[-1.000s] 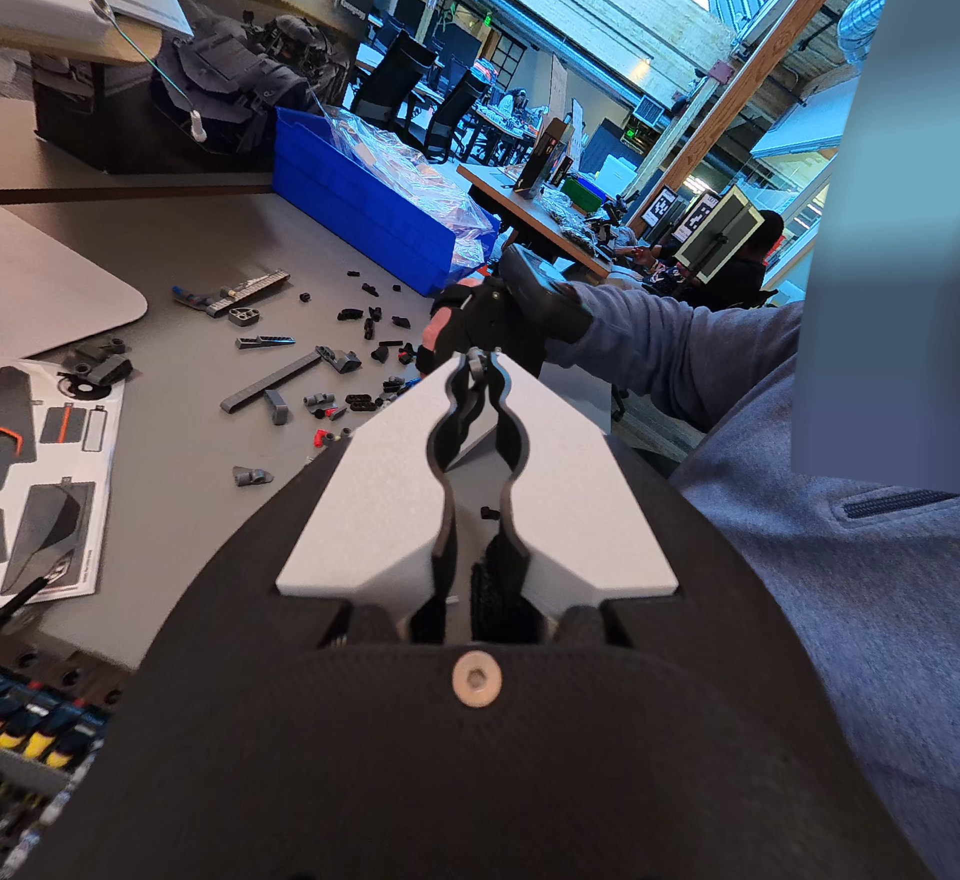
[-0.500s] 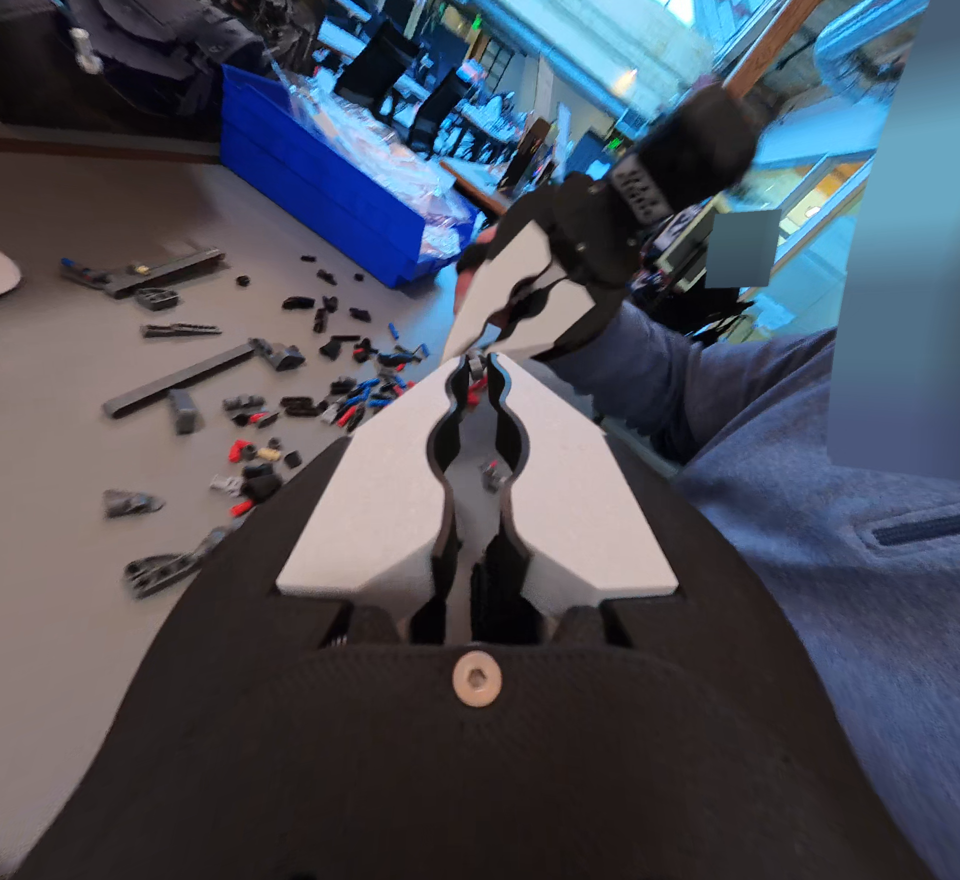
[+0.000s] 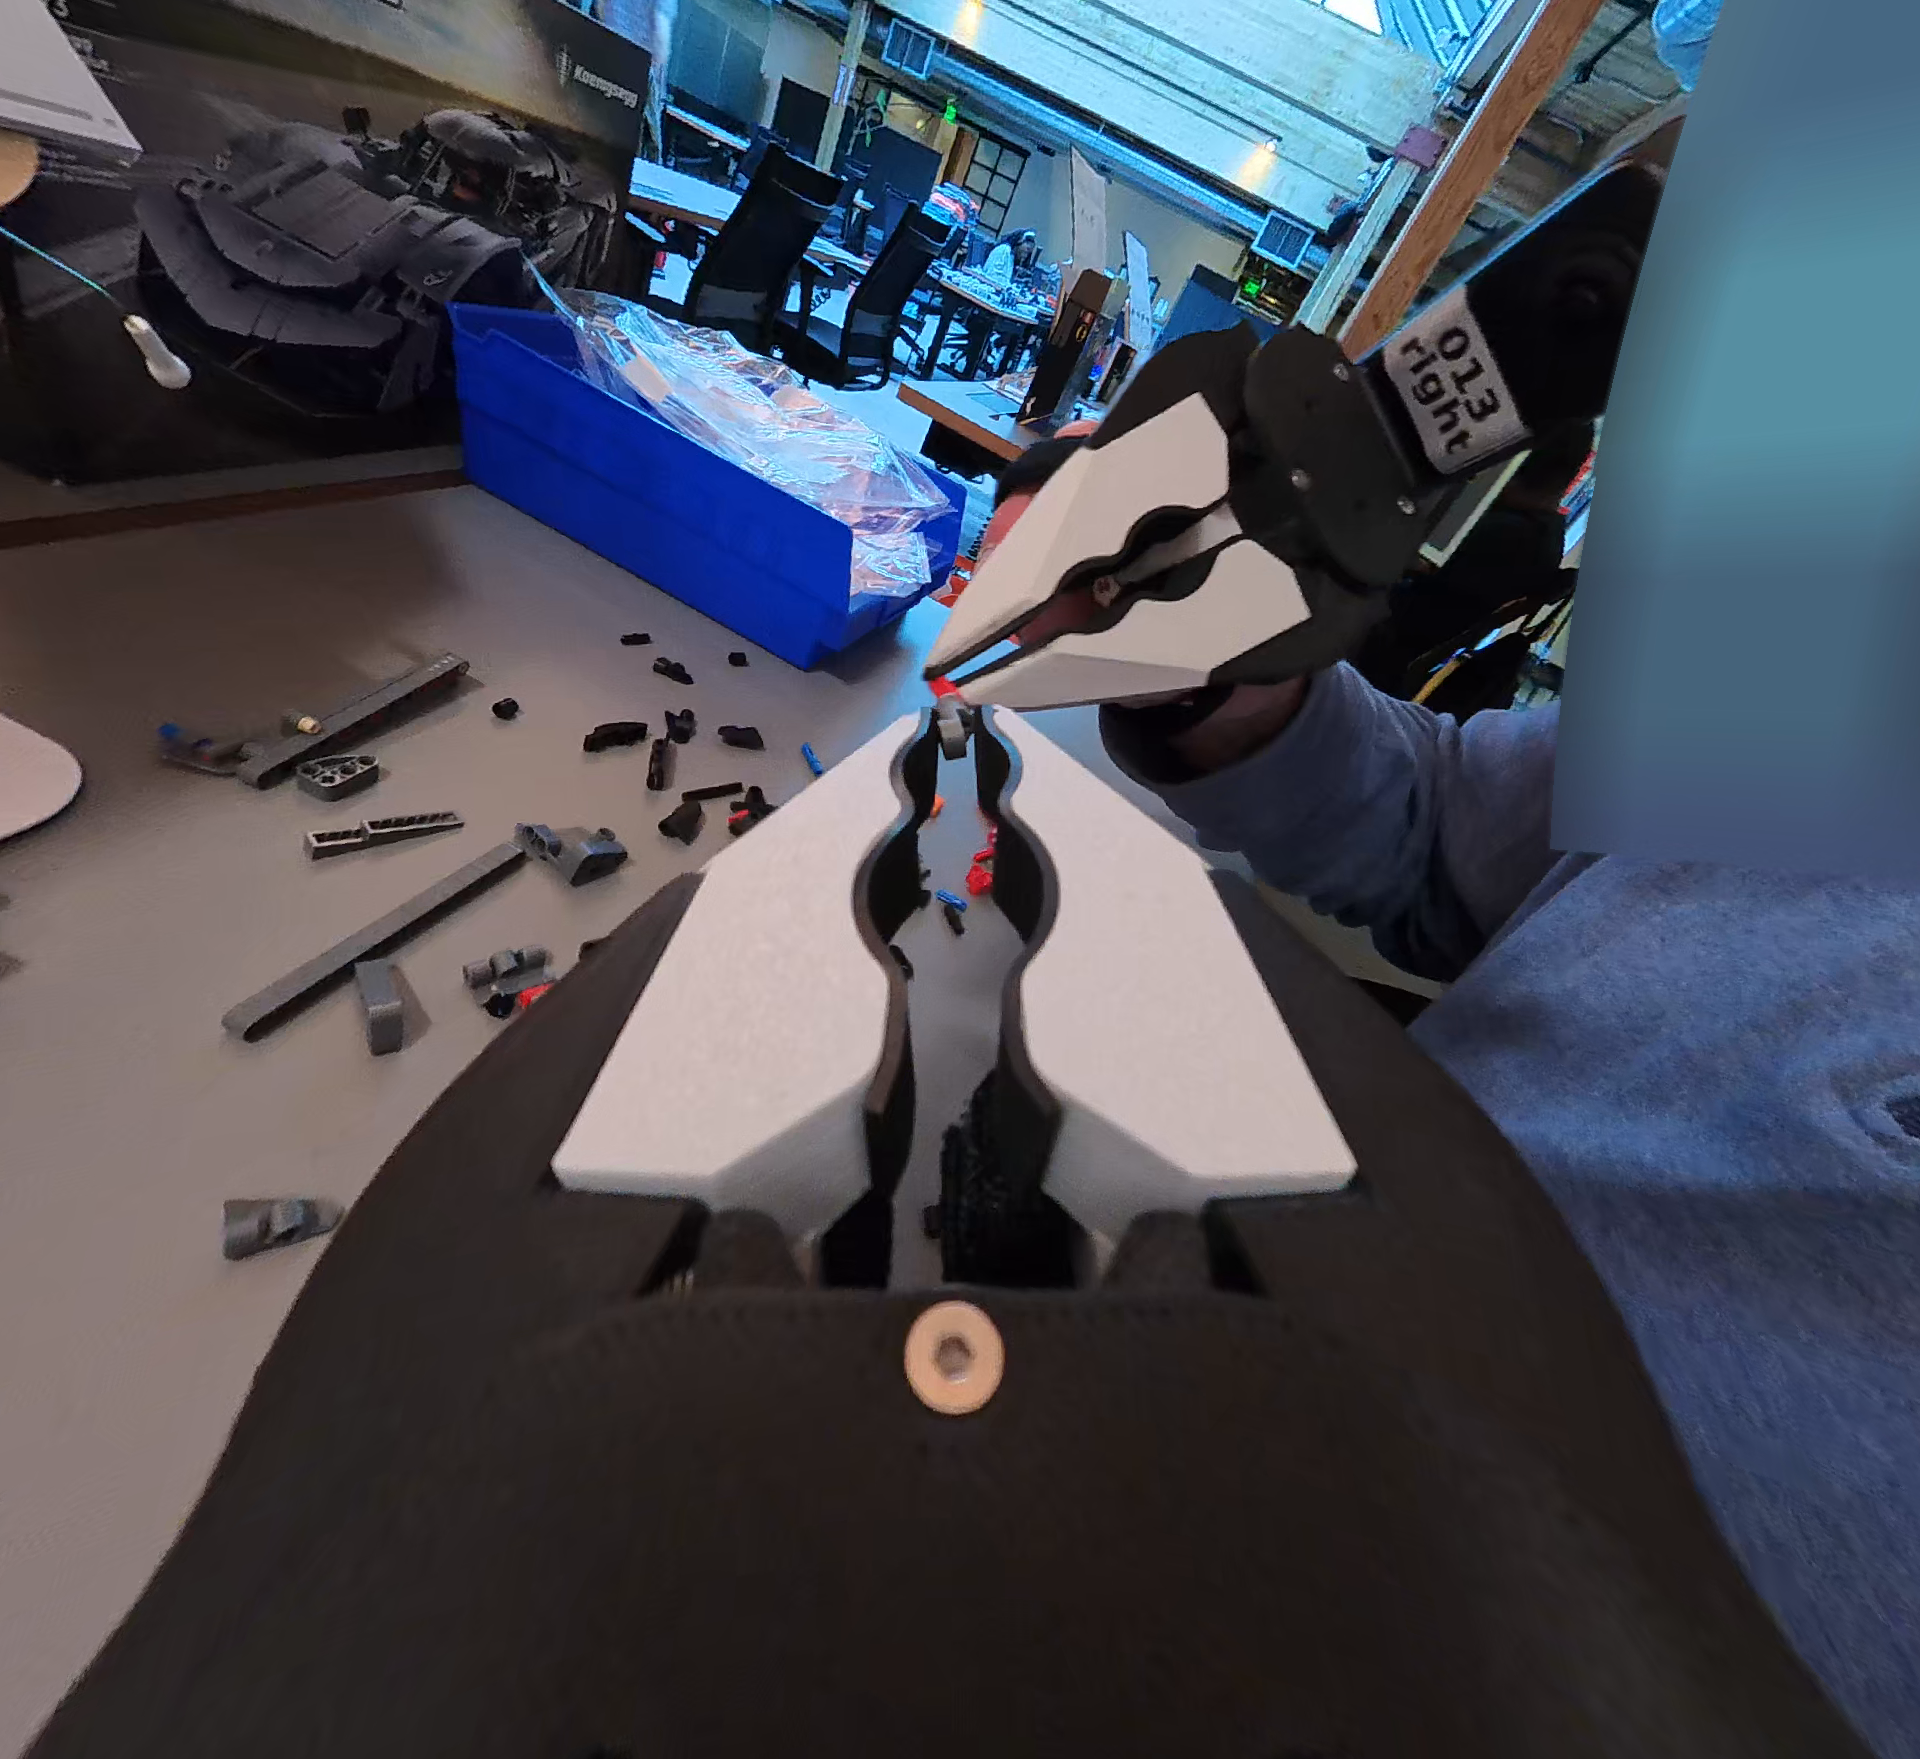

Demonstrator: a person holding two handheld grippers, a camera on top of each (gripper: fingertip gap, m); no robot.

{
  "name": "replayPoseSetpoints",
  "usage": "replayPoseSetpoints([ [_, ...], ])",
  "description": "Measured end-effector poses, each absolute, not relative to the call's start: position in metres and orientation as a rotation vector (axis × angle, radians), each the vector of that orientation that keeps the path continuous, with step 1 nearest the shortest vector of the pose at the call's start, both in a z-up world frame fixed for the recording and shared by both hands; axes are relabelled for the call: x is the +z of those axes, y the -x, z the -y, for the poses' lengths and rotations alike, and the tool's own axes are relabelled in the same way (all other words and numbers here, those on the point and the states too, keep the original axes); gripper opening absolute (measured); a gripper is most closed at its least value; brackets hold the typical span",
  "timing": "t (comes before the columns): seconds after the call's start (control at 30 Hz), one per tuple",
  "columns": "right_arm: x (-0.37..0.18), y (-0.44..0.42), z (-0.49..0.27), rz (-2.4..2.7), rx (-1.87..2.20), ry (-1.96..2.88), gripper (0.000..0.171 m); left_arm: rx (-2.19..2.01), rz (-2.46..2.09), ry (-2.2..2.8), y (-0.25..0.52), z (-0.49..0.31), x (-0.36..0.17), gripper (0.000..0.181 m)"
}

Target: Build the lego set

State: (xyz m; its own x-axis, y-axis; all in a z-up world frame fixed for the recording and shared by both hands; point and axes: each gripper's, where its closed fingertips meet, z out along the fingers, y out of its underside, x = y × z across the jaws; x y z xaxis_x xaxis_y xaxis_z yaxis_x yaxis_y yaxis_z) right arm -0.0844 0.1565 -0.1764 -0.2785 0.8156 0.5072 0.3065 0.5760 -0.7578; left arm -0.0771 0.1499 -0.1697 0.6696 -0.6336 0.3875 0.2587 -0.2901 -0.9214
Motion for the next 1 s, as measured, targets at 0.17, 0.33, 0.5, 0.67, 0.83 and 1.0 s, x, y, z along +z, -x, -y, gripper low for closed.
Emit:
replayPoseSetpoints([
  [0.17,-0.173,0.084,-0.160,1.810,0.668,0.918,0.000,-0.893,-0.315,1.637,0.075,-0.152,-0.166,0.004],
  [0.33,-0.167,0.084,-0.163,1.767,0.602,0.890,0.000,-0.921,-0.291,1.621,0.075,-0.153,-0.162,0.004],
  [0.5,-0.161,0.085,-0.166,1.723,0.504,0.856,0.000,-0.987,-0.232,1.576,0.081,-0.154,-0.155,0.004],
  [0.67,-0.155,0.085,-0.167,1.676,0.471,0.848,0.000,-1.081,-0.165,1.520,0.084,-0.156,-0.149,0.004],
  [0.83,-0.147,0.085,-0.168,1.623,0.403,0.827,0.000,-1.170,-0.097,1.448,0.084,-0.157,-0.143,0.004],
  [1.0,-0.143,0.085,-0.171,1.592,0.352,0.820,0.000,-1.210,-0.070,1.403,0.083,-0.158,-0.139,0.004],
])
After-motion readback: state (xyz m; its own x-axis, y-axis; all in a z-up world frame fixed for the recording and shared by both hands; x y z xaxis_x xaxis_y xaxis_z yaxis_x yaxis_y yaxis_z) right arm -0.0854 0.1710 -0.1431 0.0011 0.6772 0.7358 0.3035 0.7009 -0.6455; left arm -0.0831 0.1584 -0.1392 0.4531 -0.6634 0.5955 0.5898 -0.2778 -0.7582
